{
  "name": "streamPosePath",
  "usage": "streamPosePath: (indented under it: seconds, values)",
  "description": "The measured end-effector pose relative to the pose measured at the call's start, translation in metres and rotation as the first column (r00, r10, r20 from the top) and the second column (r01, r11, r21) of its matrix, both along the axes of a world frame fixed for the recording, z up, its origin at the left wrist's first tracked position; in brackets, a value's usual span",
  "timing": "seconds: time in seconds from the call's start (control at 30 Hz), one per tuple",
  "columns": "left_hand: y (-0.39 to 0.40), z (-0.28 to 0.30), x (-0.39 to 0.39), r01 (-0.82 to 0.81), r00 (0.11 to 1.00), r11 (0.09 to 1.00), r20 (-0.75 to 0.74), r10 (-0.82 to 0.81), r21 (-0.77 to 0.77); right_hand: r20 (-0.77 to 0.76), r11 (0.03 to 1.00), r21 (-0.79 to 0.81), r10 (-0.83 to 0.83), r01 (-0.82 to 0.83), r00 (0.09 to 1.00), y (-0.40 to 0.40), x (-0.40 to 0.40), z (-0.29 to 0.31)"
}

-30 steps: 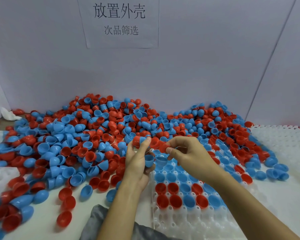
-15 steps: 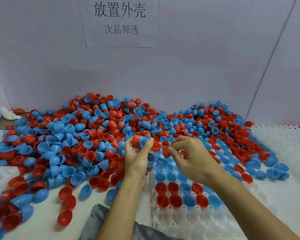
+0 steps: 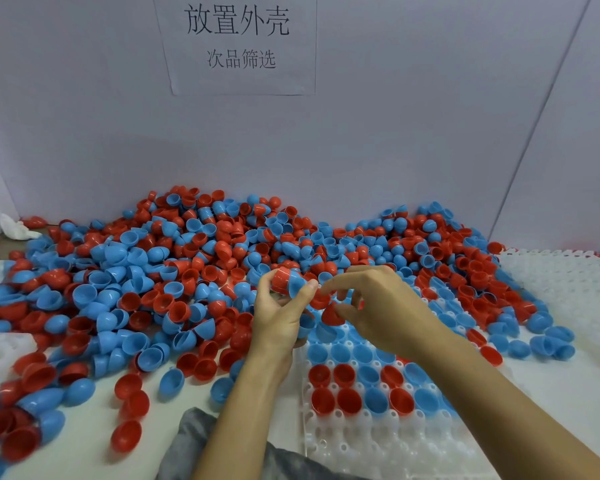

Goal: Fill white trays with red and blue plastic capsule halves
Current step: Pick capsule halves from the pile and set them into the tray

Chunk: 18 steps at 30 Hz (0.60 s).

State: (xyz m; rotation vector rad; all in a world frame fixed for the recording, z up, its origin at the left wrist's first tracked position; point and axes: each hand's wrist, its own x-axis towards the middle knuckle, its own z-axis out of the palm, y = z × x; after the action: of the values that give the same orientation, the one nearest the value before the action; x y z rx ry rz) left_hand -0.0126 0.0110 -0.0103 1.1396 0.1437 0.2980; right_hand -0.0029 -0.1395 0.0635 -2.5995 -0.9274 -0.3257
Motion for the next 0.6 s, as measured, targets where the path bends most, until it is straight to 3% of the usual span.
streamPosePath:
  seconds: [0.13,0.33,0.6]
  values:
    - [-0.003,0.000,0.000,0.023,1.000,0.998,-0.008,-0.022,0.055,-0.074,0.998,-0.031,0.048,-0.051,0.996,0.000,0.002,0.000]
    - [-0.001,-0.003,0.004,0.018,1.000,0.999,-0.022,-0.019,-0.039,-0.161,0.992,0.010,-0.124,0.127,0.979,-0.057,0.010,0.010]
    - [-0.002,0.004,-0.001,0.053,0.996,0.985,-0.067,-0.065,-0.162,-0.324,0.918,-0.282,-0.366,0.281,0.872,-0.147,-0.001,0.006]
